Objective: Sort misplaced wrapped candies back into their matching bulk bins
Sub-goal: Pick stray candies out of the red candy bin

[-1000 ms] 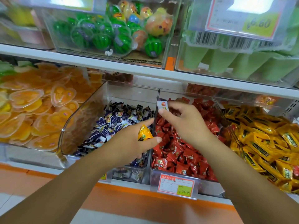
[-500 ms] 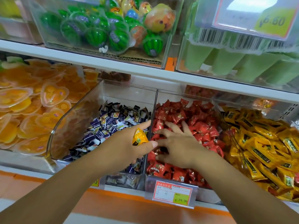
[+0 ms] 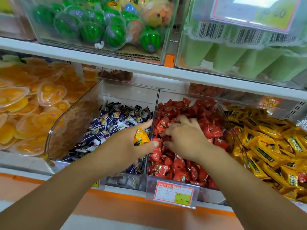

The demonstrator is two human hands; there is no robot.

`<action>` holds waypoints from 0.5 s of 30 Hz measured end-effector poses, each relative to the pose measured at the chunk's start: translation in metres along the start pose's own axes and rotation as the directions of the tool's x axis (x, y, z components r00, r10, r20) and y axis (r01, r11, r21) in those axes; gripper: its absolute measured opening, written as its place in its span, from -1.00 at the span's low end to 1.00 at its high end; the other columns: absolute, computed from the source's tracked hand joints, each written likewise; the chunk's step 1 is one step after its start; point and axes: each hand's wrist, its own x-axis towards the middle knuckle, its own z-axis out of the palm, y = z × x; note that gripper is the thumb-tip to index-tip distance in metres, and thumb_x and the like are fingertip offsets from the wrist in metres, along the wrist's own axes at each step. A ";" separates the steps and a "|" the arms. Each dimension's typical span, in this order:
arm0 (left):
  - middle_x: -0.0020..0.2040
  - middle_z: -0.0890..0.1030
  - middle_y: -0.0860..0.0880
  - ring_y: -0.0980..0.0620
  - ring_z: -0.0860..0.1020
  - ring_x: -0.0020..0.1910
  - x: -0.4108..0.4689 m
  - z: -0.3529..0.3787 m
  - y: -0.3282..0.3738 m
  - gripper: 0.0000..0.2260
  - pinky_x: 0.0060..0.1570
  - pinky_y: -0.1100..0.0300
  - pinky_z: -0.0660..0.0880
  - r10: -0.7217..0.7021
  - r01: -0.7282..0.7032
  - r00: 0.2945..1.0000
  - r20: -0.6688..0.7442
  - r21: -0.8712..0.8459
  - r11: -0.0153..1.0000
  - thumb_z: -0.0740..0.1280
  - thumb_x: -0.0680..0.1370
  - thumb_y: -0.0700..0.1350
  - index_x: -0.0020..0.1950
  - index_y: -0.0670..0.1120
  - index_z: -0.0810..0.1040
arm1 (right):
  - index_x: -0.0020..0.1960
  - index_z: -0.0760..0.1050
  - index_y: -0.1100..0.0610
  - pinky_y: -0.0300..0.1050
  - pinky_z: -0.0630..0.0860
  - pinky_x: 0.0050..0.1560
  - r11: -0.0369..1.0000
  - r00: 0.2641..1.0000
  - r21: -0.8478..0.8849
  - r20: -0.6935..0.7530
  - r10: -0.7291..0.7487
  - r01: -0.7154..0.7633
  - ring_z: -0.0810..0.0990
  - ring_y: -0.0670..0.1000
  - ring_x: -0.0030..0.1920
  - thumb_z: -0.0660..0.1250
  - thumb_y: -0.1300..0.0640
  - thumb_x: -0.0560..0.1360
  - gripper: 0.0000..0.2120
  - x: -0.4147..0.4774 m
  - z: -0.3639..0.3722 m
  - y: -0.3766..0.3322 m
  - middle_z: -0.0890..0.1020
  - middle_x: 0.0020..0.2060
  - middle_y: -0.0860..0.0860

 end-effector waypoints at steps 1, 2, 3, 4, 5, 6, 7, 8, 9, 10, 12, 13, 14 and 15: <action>-0.45 0.45 -0.01 0.20 0.43 -0.54 0.000 0.001 0.000 -0.41 -0.52 0.43 0.30 0.000 0.000 1.000 0.001 0.000 1.000 0.29 0.52 0.18 0.48 0.36 0.09 | 0.37 0.39 -0.16 0.10 0.10 0.33 1.000 0.997 -0.014 0.074 -0.009 0.010 0.18 0.10 0.40 0.25 -0.22 0.49 -0.53 0.005 0.006 -0.003 0.48 0.30 -0.08; -0.46 0.45 0.00 0.20 0.42 -0.55 0.001 0.001 0.000 -0.41 -0.52 0.43 0.29 0.000 0.000 1.000 0.003 -0.001 1.000 0.29 0.52 0.17 0.48 0.36 0.09 | 0.42 0.32 -0.13 0.11 0.07 0.36 1.000 0.987 -0.021 0.161 -0.006 0.009 0.15 0.12 0.41 0.28 -0.26 0.44 -0.42 0.008 0.010 -0.004 0.44 0.33 -0.06; -0.47 0.45 0.01 0.20 0.42 -0.55 0.001 0.002 -0.001 -0.41 -0.53 0.44 0.29 0.000 0.000 1.000 0.003 -0.002 1.000 0.29 0.52 0.18 0.48 0.35 0.09 | 0.45 0.27 -0.13 0.12 0.04 0.38 1.000 0.972 -0.026 0.235 0.001 0.005 0.12 0.14 0.42 0.32 -0.29 0.39 -0.32 0.011 0.012 -0.004 0.41 0.35 -0.04; -0.47 0.46 0.01 0.20 0.43 -0.54 0.002 0.002 -0.001 -0.41 -0.52 0.44 0.29 -0.001 0.001 1.000 0.000 0.000 1.000 0.29 0.52 0.18 0.48 0.35 0.09 | 0.47 0.22 -0.15 0.14 0.02 0.40 0.999 0.961 -0.035 0.276 0.006 0.004 0.10 0.15 0.43 0.34 -0.32 0.35 -0.25 0.013 0.013 -0.004 0.37 0.37 -0.03; -0.46 0.48 0.01 0.19 0.45 -0.52 0.003 0.002 -0.001 -0.41 -0.51 0.44 0.30 -0.002 0.002 1.000 -0.005 0.003 1.000 0.29 0.52 0.18 0.48 0.36 0.09 | 0.47 0.19 -0.17 0.15 0.00 0.41 0.999 0.958 -0.044 0.288 0.007 0.006 0.08 0.16 0.43 0.36 -0.32 0.33 -0.22 0.015 0.014 -0.004 0.34 0.37 -0.02; -0.44 0.49 0.00 0.18 0.47 -0.50 0.003 0.003 -0.001 -0.41 -0.50 0.44 0.31 -0.005 0.005 1.000 -0.011 0.002 1.000 0.29 0.52 0.17 0.47 0.36 0.09 | 0.47 0.18 -0.20 0.16 0.00 0.41 0.999 0.959 -0.049 0.283 0.005 0.009 0.08 0.17 0.43 0.38 -0.31 0.33 -0.22 0.016 0.015 -0.005 0.33 0.37 -0.02; -0.43 0.50 -0.01 0.17 0.49 -0.48 0.003 0.003 -0.002 -0.41 -0.49 0.43 0.32 -0.007 0.007 1.000 -0.014 0.001 1.000 0.29 0.53 0.16 0.47 0.36 0.08 | 0.45 0.20 -0.22 0.17 0.01 0.40 0.999 0.962 -0.046 0.273 -0.001 0.014 0.11 0.17 0.42 0.39 -0.27 0.34 -0.25 0.017 0.016 -0.007 0.35 0.34 -0.02; -0.42 0.50 -0.02 0.17 0.49 -0.47 0.003 0.003 -0.002 -0.41 -0.49 0.42 0.33 -0.010 0.010 1.000 -0.012 0.001 1.000 0.29 0.53 0.16 0.47 0.36 0.07 | 0.43 0.24 -0.22 0.18 0.01 0.40 0.999 0.965 -0.029 0.263 -0.010 0.019 0.14 0.17 0.40 0.40 -0.23 0.36 -0.31 0.018 0.016 -0.009 0.37 0.31 -0.02; -0.40 0.50 -0.03 0.16 0.50 -0.47 0.003 0.003 -0.002 -0.41 -0.48 0.41 0.34 -0.012 0.012 1.000 -0.009 0.002 1.000 0.28 0.53 0.16 0.48 0.37 0.06 | 0.39 0.29 -0.21 0.17 0.03 0.38 1.000 0.968 -0.004 0.249 -0.019 0.020 0.17 0.17 0.37 0.40 -0.19 0.38 -0.38 0.018 0.017 -0.010 0.40 0.27 -0.02; -0.39 0.51 -0.05 0.16 0.49 -0.47 0.002 0.003 -0.002 -0.41 -0.47 0.40 0.35 -0.013 0.013 1.000 -0.006 0.001 1.000 0.28 0.53 0.16 0.48 0.36 0.06 | 0.36 0.33 -0.20 0.16 0.05 0.36 1.000 0.972 0.022 0.232 -0.024 0.020 0.21 0.16 0.34 0.39 -0.15 0.40 -0.44 0.018 0.018 -0.010 0.43 0.22 -0.02; -0.36 0.51 -0.10 0.18 0.47 -0.48 0.002 0.002 -0.002 -0.41 -0.49 0.42 0.33 -0.013 0.013 1.000 -0.004 -0.005 1.000 0.28 0.54 0.15 0.48 0.35 0.05 | 0.30 0.40 -0.17 0.12 0.10 0.32 0.997 0.985 0.079 0.170 -0.028 0.015 0.27 0.14 0.28 0.36 -0.08 0.43 -0.56 0.016 0.017 -0.010 0.48 0.16 -0.04; -0.37 0.50 -0.10 0.19 0.46 -0.49 0.002 0.002 -0.001 -0.41 -0.49 0.42 0.32 -0.011 0.011 1.000 -0.004 -0.005 1.000 0.28 0.54 0.15 0.48 0.35 0.05 | 0.27 0.44 -0.15 0.10 0.12 0.31 0.993 0.991 0.121 0.132 -0.024 0.008 0.30 0.13 0.27 0.35 -0.05 0.44 -0.60 0.015 0.017 -0.009 0.51 0.13 -0.05; -0.39 0.48 -0.07 0.20 0.46 -0.50 0.001 0.001 -0.001 -0.41 -0.50 0.43 0.31 -0.008 0.008 1.000 -0.003 -0.004 1.000 0.28 0.54 0.15 0.48 0.35 0.06 | 0.24 0.46 -0.12 0.08 0.14 0.29 0.986 0.995 0.167 0.098 -0.015 -0.002 0.32 0.12 0.26 0.34 -0.05 0.45 -0.64 0.014 0.016 -0.007 0.53 0.12 -0.04; -0.40 0.47 -0.05 0.21 0.46 -0.51 0.001 0.001 -0.001 -0.41 -0.50 0.43 0.31 -0.006 0.006 1.000 0.000 -0.006 1.000 0.28 0.53 0.15 0.48 0.35 0.06 | 0.23 0.48 -0.09 0.08 0.17 0.29 0.977 0.997 0.214 0.071 0.000 -0.015 0.34 0.13 0.26 0.35 -0.07 0.45 -0.65 0.012 0.015 -0.005 0.54 0.12 -0.03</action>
